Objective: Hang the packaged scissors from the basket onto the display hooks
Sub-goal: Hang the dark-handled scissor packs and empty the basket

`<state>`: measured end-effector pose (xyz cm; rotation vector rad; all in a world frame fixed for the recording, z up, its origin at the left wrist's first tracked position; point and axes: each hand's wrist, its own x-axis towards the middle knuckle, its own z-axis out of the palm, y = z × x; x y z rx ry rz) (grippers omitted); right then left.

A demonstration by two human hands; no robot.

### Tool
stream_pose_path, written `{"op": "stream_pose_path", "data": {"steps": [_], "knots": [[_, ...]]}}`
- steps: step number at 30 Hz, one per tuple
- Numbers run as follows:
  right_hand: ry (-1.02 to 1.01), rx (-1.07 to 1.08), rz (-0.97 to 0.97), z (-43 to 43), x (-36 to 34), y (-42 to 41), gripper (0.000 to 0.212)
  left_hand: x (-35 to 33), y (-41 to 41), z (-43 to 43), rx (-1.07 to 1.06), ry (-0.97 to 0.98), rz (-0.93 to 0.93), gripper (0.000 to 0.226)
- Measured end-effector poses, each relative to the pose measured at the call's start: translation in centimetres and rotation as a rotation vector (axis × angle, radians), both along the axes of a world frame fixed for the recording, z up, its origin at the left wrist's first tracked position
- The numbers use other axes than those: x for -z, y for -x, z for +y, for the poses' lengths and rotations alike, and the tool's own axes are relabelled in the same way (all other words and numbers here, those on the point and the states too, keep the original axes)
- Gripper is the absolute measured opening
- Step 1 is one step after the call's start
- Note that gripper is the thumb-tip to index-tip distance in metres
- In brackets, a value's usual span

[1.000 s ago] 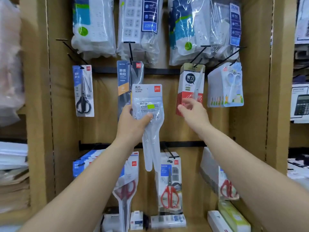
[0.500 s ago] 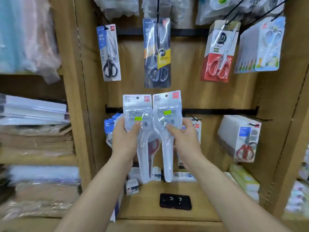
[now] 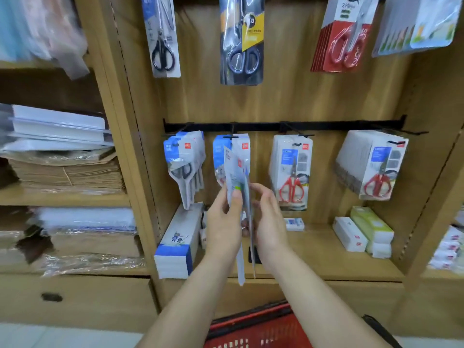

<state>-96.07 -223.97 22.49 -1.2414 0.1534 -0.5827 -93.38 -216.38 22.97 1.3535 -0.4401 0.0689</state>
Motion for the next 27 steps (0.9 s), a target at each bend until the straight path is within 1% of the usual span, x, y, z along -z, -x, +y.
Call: {"op": "stream_pose_path", "data": {"steps": [2,4,5,7,9,10,13,15,17,19,22,25,26,27], "knots": [[0.0,0.019,0.012,-0.3,0.9,-0.1,0.02,0.4,0.1,-0.4,0.07,0.024,0.069,0.039],[0.0,0.024,0.037,-0.9,1.8,-0.1,0.025,0.7,0.0,-0.5,0.166,0.093,0.208,0.055],[-0.016,0.021,0.048,-1.3,2.2,-0.1,0.032,0.9,-0.2,-0.3,0.222,0.122,0.247,0.057],[-0.072,0.02,0.076,-2.1,2.5,0.1,0.051,1.4,-0.6,0.0,0.297,0.128,0.233,0.047],[-0.108,0.027,0.103,-2.7,2.6,0.3,0.063,1.4,-0.6,0.6,0.295,0.121,0.234,0.037],[-0.108,0.022,0.109,-2.9,2.4,0.5,0.061,1.4,-0.6,0.8,0.305,0.126,0.258,0.033],[-0.058,-0.006,0.097,-3.1,2.2,0.9,0.04,1.7,-0.2,1.2,0.321,0.078,0.301,0.025],[-0.087,-0.005,0.106,-3.0,2.5,0.9,0.038,1.8,-0.1,1.1,0.298,-0.028,0.227,0.025],[-0.087,-0.001,0.118,-3.0,2.8,0.8,0.037,2.2,-0.5,1.1,0.227,-0.109,0.161,0.027],[-0.057,0.003,0.109,-3.2,3.2,0.9,0.035,2.5,-1.1,1.4,0.17,-0.115,0.158,0.035],[-0.04,-0.017,0.1,-3.5,3.2,1.5,0.033,3.3,-2.2,2.0,0.156,-0.176,0.177,0.053],[-0.028,-0.008,0.149,-3.1,3.8,1.4,0.025,3.3,-2.0,2.2,0.164,-0.164,0.292,0.062],[-0.018,-0.002,0.169,-2.8,4.0,1.3,0.024,3.4,-1.9,2.1,0.149,-0.152,0.319,0.056],[-0.012,-0.003,0.182,-2.4,4.2,1.2,0.025,3.5,-1.8,2.1,0.125,-0.146,0.316,0.043]]}}
